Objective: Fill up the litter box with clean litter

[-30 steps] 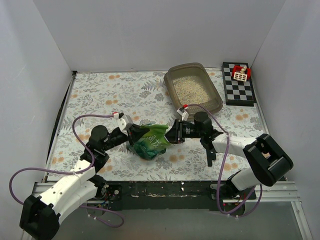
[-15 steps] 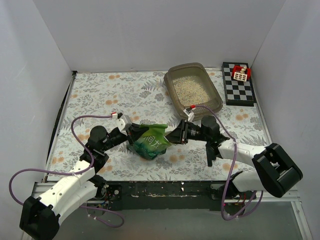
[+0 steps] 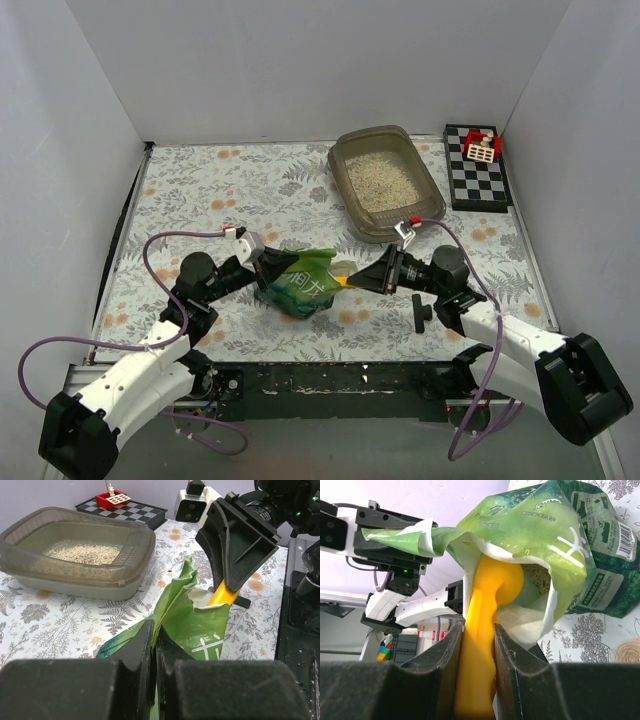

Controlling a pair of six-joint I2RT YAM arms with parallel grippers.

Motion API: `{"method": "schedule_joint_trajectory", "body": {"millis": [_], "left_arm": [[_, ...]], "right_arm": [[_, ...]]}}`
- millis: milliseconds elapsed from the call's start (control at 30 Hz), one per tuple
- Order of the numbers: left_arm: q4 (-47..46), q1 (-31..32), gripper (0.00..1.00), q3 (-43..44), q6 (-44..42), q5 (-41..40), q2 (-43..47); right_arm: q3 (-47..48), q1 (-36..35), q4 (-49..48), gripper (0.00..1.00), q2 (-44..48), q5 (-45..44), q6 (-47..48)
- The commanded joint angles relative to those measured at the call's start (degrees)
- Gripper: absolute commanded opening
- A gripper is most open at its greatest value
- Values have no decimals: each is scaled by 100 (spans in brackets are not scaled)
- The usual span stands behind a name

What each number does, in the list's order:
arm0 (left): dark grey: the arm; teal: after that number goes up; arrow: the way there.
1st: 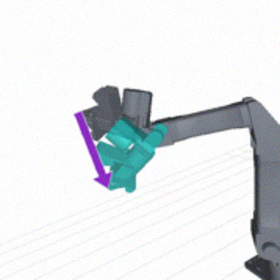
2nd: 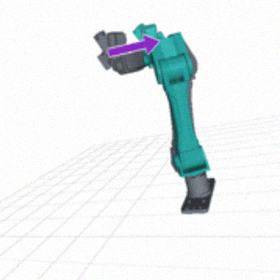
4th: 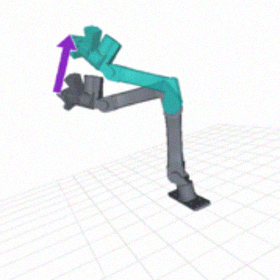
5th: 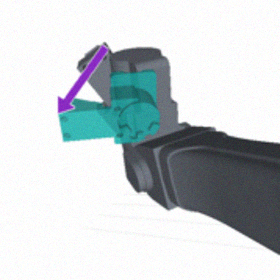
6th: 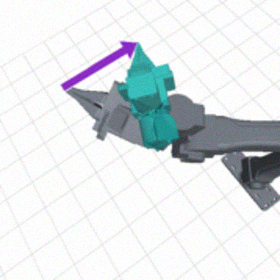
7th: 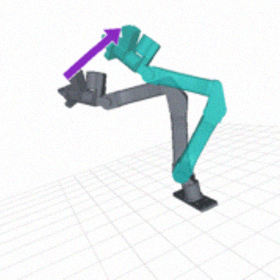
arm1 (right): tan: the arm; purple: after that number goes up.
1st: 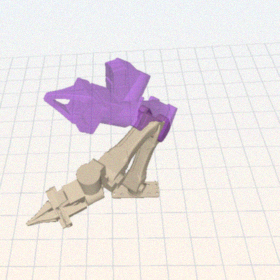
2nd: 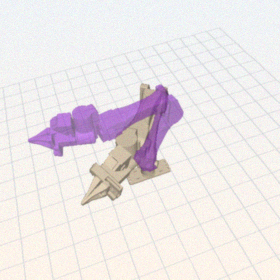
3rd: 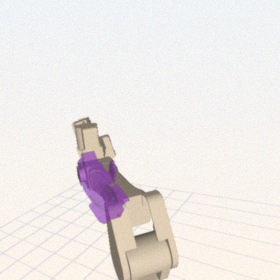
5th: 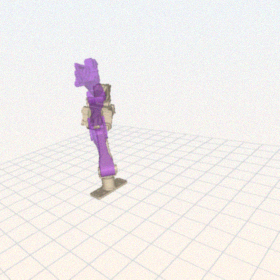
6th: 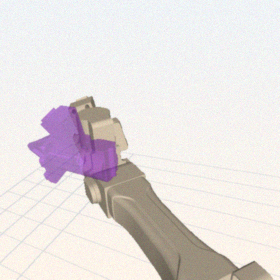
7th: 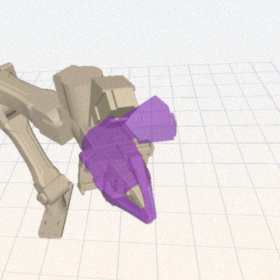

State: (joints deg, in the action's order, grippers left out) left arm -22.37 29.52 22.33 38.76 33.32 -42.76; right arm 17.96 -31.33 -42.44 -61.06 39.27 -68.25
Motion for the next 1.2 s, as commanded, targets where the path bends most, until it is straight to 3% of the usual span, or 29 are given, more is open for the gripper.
{"method": "schedule_joint_trajectory", "body": {"millis": [0, 633, 1167], "left_arm": [[57, 45, 0, -114, -62, 131, -4], [-399, 502, 0, -264, 105, 333, -311], [-505, 599, 0, -282, 114, -62, -303]], "right_arm": [[-90, 294, -679, 1, 734, 450, -435], [-1188, 1674, 964, 1, 2818, 1109, -505], [-1075, 2087, 3820, 1, 4883, 776, -294]]}}
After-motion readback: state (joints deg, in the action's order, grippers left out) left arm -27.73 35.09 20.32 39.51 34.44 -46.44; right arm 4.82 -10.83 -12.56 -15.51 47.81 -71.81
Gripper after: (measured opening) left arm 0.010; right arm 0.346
